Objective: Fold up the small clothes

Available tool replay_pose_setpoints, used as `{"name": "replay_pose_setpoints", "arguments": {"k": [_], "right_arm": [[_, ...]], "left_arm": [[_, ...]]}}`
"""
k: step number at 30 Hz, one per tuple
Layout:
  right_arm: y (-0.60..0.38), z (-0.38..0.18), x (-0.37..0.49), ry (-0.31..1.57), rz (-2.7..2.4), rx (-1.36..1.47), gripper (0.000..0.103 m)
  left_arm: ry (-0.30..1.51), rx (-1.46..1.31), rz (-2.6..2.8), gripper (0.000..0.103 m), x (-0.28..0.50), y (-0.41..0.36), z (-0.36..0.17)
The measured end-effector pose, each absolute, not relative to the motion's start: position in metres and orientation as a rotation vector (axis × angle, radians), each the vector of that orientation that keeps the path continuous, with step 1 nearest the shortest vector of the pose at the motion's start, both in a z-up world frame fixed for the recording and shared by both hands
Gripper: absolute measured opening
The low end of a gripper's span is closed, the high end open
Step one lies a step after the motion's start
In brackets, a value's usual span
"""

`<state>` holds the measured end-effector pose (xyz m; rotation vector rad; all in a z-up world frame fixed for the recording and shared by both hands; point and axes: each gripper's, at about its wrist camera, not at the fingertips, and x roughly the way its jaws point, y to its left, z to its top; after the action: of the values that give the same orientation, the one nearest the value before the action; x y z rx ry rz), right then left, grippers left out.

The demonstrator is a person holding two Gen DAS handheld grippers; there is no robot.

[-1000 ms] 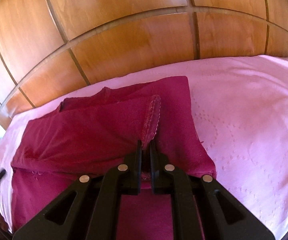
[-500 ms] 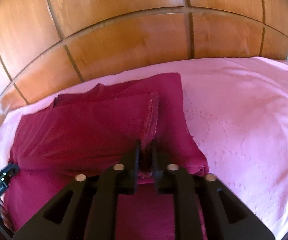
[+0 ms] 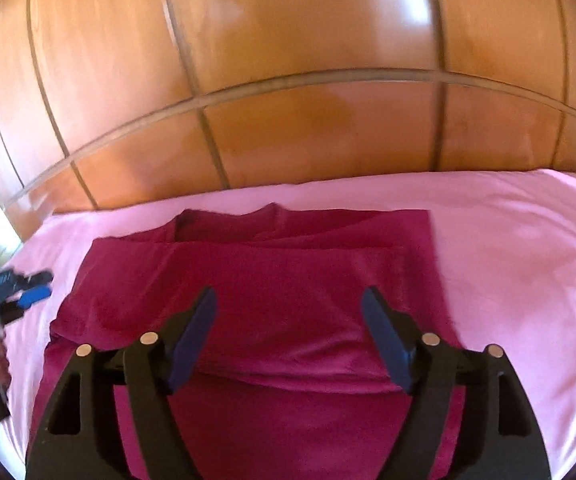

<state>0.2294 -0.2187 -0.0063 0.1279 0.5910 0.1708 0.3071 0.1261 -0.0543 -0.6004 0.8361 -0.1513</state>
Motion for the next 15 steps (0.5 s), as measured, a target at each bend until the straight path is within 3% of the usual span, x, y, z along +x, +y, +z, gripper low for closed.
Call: {"name": "replay_pose_setpoints", "arguments": {"k": [10, 12, 15], "right_arm": [[-0.220, -0.018, 0.257, 0.635, 0.144, 0.086, 0.078], [-0.222, -0.021, 0.257, 0.641, 0.132, 0.086, 0.078], [-0.226, -0.027, 0.260, 0.662, 0.110, 0.085, 0.078]], "left_arm": [[0.947, -0.852, -0.319, 0.046, 0.381, 0.126, -0.094], [0.903, -0.829, -0.346, 0.021, 0.382, 0.121, -0.087], [0.778, -0.718, -0.355, 0.014, 0.363, 0.110, -0.062]]}}
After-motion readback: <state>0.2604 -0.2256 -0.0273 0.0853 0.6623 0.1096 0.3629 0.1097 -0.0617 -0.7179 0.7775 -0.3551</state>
